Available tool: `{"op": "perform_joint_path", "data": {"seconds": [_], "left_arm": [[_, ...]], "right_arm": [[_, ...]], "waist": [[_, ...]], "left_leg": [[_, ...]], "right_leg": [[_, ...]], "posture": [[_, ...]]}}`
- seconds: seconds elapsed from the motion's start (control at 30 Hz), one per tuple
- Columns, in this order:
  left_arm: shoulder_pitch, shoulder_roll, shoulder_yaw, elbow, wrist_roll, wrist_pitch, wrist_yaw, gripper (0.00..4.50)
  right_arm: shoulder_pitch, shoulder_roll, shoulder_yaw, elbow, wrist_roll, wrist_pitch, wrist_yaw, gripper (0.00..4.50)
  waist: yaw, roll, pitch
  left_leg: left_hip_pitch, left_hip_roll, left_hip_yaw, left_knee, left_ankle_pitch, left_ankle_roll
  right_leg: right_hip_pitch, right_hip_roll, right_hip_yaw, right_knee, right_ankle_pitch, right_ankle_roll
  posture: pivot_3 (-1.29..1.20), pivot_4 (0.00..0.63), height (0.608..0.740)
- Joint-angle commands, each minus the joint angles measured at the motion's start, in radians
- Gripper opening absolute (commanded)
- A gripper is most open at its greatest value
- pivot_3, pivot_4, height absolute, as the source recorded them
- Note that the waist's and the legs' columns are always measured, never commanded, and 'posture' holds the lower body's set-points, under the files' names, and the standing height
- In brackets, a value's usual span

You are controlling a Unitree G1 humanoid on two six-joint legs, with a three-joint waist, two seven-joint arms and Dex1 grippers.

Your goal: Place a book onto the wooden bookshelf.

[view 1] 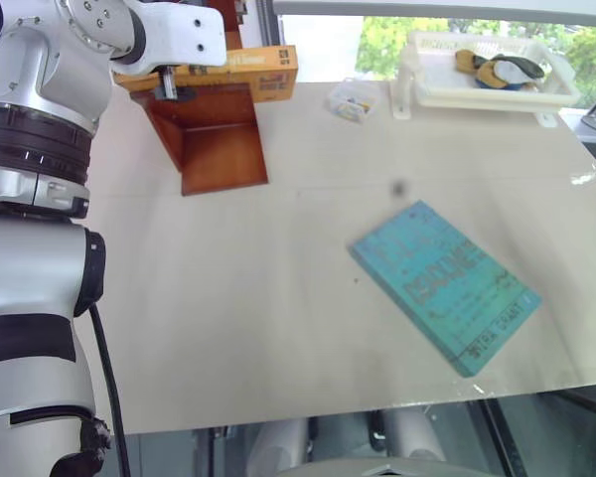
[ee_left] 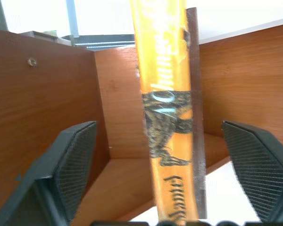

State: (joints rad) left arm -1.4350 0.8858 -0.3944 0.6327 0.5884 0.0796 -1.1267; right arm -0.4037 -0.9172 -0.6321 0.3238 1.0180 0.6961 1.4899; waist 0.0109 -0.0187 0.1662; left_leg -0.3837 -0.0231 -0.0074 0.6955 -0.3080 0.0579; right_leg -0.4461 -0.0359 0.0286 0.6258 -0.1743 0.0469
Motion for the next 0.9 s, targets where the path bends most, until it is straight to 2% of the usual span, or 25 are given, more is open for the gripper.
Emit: {"op": "perform_joint_path", "data": {"seconds": [0.03, 0.1, 0.2, 0.37, 0.47, 0.6, 0.7, 0.83, 0.9], "left_arm": [[0.053, 0.068, 0.086, -0.085, -0.037, 0.053, -0.005, 4.42], [0.107, 0.086, 0.148, -0.133, -0.1, 0.094, -0.019, 4.42], [0.231, 0.091, 0.317, -0.26, -0.284, 0.237, -0.067, 4.42], [0.434, 0.091, 0.585, -0.556, -0.564, 0.594, -0.136, 4.42], [0.504, 0.051, 0.733, -0.709, -0.744, 0.778, -0.114, 4.42], [0.628, -0.082, 0.981, -0.901, -1.004, 0.932, -0.064, 4.42], [0.763, -0.1, 1.029, -1.001, -1.065, 0.969, -0.003, 4.42], [0.823, -0.131, 1.101, -1.066, -1.23, 1.071, 0.064, 4.42], [0.947, -0.128, 1.105, -1.144, -1.283, 1.089, 0.058, 4.42]], "right_arm": [[0.034, -0.023, -0.068, -0.051, 0.027, 0.006, 0.0, 4.5], [0.06, -0.027, -0.088, -0.065, 0.035, 0.016, -0.006, 4.5], [0.1, -0.036, -0.116, -0.083, 0.041, 0.031, -0.014, 4.5], [0.144, -0.068, -0.151, -0.089, 0.046, 0.055, -0.011, 4.5], [0.166, -0.086, -0.162, -0.087, 0.04, 0.064, -0.009, 4.5], [0.181, -0.106, -0.169, -0.073, 0.034, 0.075, 0.003, 4.5], [0.18, -0.118, -0.166, -0.06, 0.026, 0.074, 0.005, 4.5], [0.178, -0.127, -0.158, -0.048, 0.017, 0.071, 0.012, 4.5], [0.181, -0.131, -0.152, -0.043, 0.006, 0.067, 0.015, 4.5]], "waist": [[-0.003, 0.0, 0.0], [-0.006, 0.0, 0.0], [-0.008, 0.0, 0.0], [-0.014, 0.001, -0.001], [-0.014, 0.001, -0.001], [-0.016, 0.005, -0.003], [-0.023, 0.005, -0.003], [-0.023, 0.004, -0.003], [-0.023, 0.005, -0.003]], "left_leg": [[0.0, 0.0, 0.0, 0.0, 0.0, 0.0], [0.0, 0.001, 0.0, 0.001, 0.0, 0.001], [0.0, 0.001, -0.001, 0.004, -0.001, 0.001], [0.0, 0.001, -0.001, 0.006, -0.001, 0.001], [-0.001, 0.001, -0.002, 0.007, 0.0, 0.001], [0.005, 0.001, -0.003, 0.007, 0.0, 0.0], [0.006, 0.002, -0.003, 0.007, 0.001, -0.003], [0.006, 0.003, -0.003, 0.007, 0.002, -0.004], [0.009, 0.003, -0.003, 0.007, 0.002, -0.004]], "right_leg": [[0.0, 0.0, 0.0, 0.0, 0.0, 0.0], [0.0, 0.0, 0.0, 0.0, 0.0, 0.0], [0.0, -0.001, 0.0, 0.001, 0.0, 0.0], [0.0, -0.002, 0.0, 0.002, 0.0, 0.0], [0.001, -0.001, -0.002, 0.002, 0.0, 0.0], [0.007, -0.003, -0.002, 0.001, 0.0, 0.0], [0.008, -0.003, -0.002, 0.001, 0.0, 0.0], [0.008, -0.001, -0.002, 0.001, 0.0, 0.0], [0.011, 0.0, -0.002, 0.001, 0.0, 0.0]], "posture": [[0.0, 0.15, 0.74], [0.0, 0.15, 0.74], [0.0, 0.15, 0.74], [0.0, 0.15, 0.74], [0.0, 0.15, 0.74], [0.0, 0.15, 0.74], [0.0, 0.15, 0.74], [0.0, 0.15, 0.74], [0.0, 0.15, 0.74]]}}
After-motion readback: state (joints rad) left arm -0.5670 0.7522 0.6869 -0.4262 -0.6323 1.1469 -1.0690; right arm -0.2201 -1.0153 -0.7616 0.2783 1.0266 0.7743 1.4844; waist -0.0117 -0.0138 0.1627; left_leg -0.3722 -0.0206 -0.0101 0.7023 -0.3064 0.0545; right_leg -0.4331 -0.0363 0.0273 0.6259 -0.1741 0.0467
